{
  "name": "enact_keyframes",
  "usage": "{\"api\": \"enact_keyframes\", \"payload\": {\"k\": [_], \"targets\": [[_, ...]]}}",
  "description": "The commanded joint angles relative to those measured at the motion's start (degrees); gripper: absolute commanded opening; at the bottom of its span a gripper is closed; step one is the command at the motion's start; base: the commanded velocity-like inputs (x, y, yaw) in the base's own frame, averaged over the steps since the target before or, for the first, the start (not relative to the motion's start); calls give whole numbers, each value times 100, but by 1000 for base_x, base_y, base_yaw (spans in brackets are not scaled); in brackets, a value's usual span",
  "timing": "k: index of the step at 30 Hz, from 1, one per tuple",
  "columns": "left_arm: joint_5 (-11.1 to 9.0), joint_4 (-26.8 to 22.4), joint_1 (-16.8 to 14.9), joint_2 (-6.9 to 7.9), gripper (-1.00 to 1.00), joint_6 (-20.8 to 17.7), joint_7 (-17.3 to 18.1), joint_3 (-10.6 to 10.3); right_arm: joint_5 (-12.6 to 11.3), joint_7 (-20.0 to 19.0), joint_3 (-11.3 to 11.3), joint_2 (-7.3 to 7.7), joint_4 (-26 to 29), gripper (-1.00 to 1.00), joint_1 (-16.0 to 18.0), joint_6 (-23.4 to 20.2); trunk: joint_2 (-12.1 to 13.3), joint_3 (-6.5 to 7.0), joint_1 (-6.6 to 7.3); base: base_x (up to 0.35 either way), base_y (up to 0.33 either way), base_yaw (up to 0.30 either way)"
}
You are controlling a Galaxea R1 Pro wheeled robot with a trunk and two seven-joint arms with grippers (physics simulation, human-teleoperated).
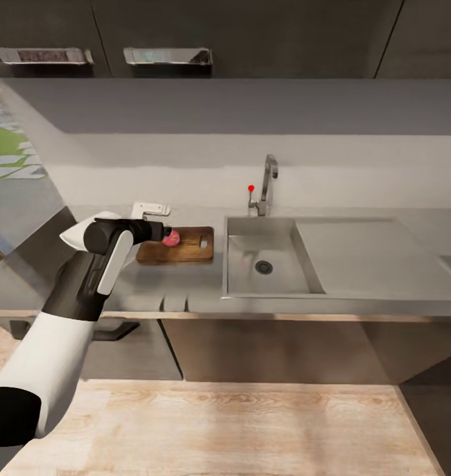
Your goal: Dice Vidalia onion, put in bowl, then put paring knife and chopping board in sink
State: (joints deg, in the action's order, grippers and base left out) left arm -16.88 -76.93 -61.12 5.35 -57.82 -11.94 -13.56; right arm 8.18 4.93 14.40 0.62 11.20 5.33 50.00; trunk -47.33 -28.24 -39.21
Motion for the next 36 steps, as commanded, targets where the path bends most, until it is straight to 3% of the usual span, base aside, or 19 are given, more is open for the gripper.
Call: {"api": "enact_keyframes", "payload": {"k": [1, 16, 36], "targets": [[-60, -2, -5, 4, 100, -17, -59, -14, 61, 52, 10, 0, -4, 100, 3, 12, -5, -6, 3, -338, 0, 0], [-65, 190, 0, 10, 100, -14, -57, -15, 60, 52, 10, 0, -4, 100, 3, 10, -5, -6, 3, -337, 0, 0], [-70, 1375, 35, -99, 100, 14, -44, -34, 60, 52, 10, 0, -4, 100, 3, 8, -5, -6, 3, -337, 0, 0]]}}
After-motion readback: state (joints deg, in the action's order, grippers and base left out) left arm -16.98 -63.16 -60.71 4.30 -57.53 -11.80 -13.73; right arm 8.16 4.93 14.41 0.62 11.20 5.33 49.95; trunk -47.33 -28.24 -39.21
